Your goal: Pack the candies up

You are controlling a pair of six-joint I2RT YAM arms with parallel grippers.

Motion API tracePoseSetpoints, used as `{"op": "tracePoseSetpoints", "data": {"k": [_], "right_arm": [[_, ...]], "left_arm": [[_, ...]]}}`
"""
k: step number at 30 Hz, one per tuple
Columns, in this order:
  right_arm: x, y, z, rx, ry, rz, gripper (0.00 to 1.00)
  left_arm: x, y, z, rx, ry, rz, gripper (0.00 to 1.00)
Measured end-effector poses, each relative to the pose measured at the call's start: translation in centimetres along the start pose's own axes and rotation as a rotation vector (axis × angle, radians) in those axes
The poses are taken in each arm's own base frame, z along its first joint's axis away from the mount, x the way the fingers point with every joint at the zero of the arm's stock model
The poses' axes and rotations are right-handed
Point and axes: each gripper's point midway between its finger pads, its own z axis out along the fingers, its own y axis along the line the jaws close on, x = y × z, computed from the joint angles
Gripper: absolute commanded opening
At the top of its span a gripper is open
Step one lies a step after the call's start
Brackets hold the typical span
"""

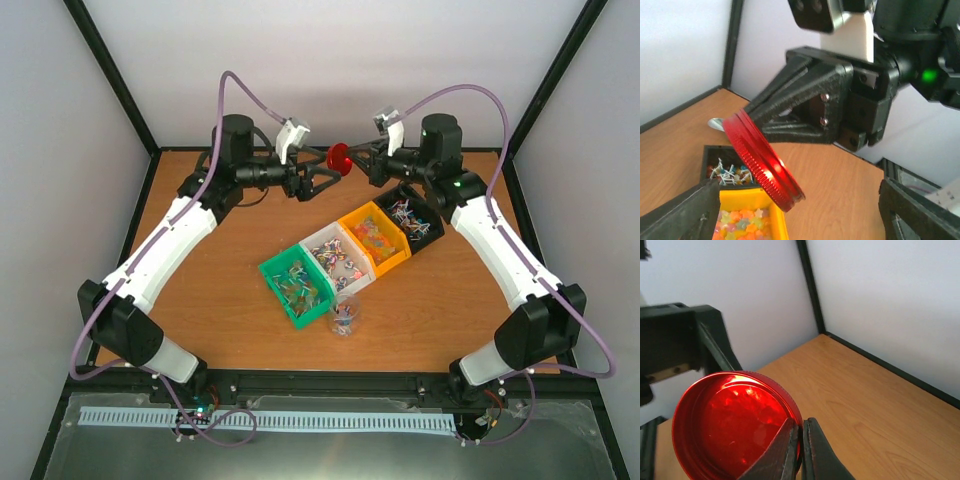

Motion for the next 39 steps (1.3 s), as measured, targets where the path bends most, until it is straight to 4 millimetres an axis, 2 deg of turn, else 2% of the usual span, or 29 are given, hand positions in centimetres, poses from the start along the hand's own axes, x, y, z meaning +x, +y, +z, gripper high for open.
{"op": "tracePoseSetpoints", "data": {"k": [3,7,10,14,19,26,33,39], "right_arm": [[-0.2,1.7,0.0,-0.118,-0.010,0.021,0.03],[-0.6,4.3,-0.2,-0.319,-0.040,0.097,0.03],[-0.5,5.6,-0.5,-0.428,-0.048,0.167,0.03],[-1.1,6.7,-1.2,-0.524,-0.077,0.248,0.03],[-3.0,7.0,-2.6,-0.571,-0.149,0.340,0.03],[-4.4,6.4,-3.4,-0.593,-0.224,0.529,0.03],[-4.3,6.1,-3.0,-0.615,-0.235,0.654,0.03],[-4.1,7.1,-2.6,-0.651,-0.224,0.679,0.03]], "left_arm": [[1.2,-1.0,-0.1,0.062,0.044,0.064,0.99],[1.7,-1.8,-0.6,0.138,0.061,0.143,1.00],[1.3,-1.9,-1.5,0.174,0.045,0.201,1.00],[-0.5,-2.2,-2.5,0.190,0.001,0.281,1.00],[-3.7,-3.2,-3.2,0.195,-0.086,0.369,1.00],[-7.3,-4.8,-3.8,0.263,-0.246,0.307,1.00],[-8.6,-4.6,-3.7,0.313,-0.342,0.214,1.00],[-7.9,-5.1,-2.7,0.322,-0.316,0.203,1.00]]}}
